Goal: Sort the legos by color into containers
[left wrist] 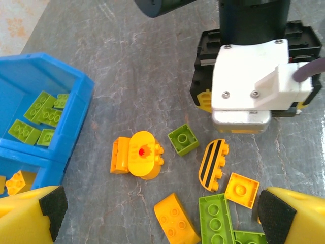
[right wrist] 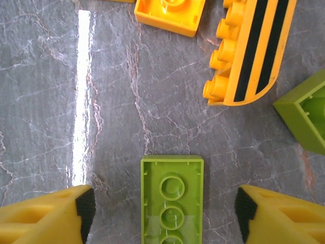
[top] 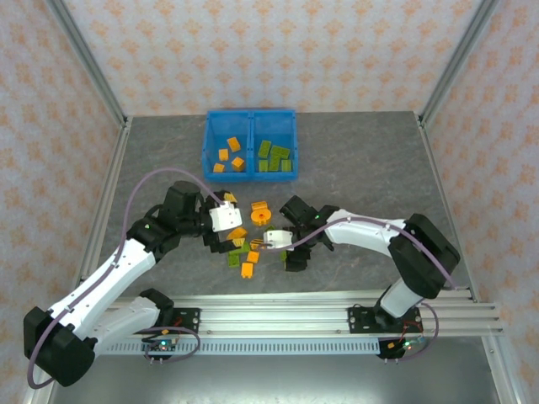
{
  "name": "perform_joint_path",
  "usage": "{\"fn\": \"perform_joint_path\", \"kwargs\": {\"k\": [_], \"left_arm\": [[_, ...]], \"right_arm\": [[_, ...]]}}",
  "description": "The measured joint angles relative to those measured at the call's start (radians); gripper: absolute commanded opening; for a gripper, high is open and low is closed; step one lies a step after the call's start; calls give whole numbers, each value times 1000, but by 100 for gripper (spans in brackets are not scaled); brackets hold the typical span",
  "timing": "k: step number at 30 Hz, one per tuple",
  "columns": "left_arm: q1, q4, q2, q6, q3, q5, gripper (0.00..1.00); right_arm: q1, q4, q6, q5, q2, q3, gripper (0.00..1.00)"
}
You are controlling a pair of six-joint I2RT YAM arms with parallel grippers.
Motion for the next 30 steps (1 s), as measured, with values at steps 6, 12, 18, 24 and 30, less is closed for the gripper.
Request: {"fn": "perform_joint_path", "kwargs": {"k": [6, 12, 18, 24, 30], "left_arm": [[0, -16, 1, 23, 0, 24, 100], [0, -18, 1, 37, -4, 29, 100], [0, -18, 1, 38, -19, 31, 100], [0, -18, 1, 37, -19, 31, 100], [0, -18, 12, 37, -19, 32, 100]], "right_arm": [[0, -37, -35, 36, 31, 6, 46], [0, -55, -56, 62, 36, 16, 29], [0, -61, -56, 82, 42, 31, 28], [0, -68, -53, 90, 58, 41, 36], [1, -108, -45, 97, 109, 107, 25]]}}
